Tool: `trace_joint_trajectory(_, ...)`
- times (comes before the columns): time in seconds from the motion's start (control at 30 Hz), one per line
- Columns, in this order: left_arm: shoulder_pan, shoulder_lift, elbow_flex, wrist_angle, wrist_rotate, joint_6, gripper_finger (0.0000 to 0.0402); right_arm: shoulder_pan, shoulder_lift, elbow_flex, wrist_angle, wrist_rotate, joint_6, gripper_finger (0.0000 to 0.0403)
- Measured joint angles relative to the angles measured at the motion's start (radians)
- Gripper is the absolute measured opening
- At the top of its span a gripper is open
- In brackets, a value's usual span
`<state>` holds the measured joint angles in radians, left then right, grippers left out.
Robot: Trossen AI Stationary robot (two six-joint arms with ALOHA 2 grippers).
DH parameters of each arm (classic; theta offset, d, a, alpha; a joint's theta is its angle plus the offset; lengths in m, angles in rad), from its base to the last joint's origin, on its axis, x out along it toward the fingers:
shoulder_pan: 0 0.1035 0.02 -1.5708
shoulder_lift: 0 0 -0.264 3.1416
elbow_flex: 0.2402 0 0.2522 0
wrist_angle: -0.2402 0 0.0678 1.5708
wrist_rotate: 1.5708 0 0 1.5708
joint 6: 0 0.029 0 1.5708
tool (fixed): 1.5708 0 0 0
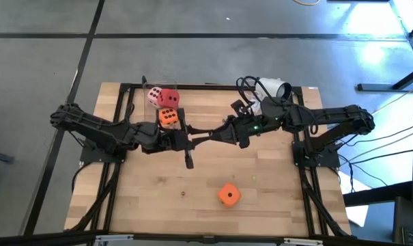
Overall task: Pick & Place Dice
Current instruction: Put the bottom small blue dice into the transparent bin
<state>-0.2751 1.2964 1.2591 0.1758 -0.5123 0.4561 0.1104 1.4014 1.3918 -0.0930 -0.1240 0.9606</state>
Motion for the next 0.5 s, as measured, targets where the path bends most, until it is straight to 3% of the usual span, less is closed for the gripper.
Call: trace_joint_trajectory(0.5, -0.032, -0.007, 0.035, -0.046, -0.016, 0.0, 0.0015, 0.005, 0.002, -0.002, -0.034, 0.004, 0.002, 0.0202)
